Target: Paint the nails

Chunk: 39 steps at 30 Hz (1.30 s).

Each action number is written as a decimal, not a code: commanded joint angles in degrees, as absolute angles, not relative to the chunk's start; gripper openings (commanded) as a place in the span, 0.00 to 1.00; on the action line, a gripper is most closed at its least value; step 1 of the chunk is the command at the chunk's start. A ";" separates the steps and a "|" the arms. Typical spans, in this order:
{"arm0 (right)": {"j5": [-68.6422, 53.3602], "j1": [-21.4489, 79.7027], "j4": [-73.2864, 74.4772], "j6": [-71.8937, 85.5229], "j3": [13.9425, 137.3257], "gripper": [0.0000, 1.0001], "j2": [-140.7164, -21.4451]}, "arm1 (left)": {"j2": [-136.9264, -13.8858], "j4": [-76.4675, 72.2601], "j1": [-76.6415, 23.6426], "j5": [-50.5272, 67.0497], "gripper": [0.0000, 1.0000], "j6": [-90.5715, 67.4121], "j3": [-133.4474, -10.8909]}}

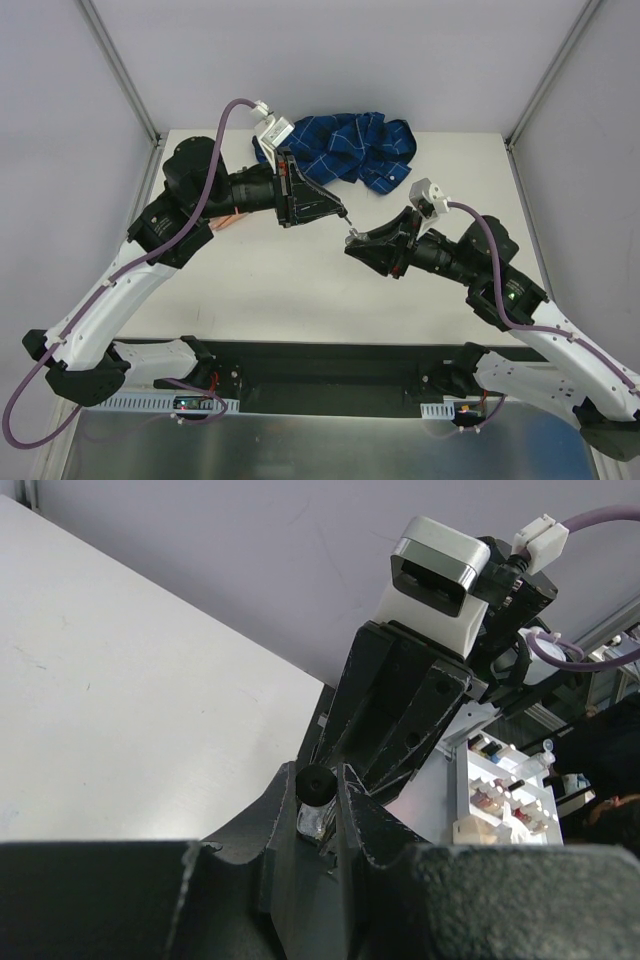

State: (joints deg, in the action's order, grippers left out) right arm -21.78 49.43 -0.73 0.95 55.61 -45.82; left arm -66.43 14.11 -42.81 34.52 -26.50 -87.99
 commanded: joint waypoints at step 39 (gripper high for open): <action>-20.74 50.10 -5.01 0.26 58.01 0.00 -45.62 | -66.88 12.66 -43.24 38.06 0.00 -27.77 -87.28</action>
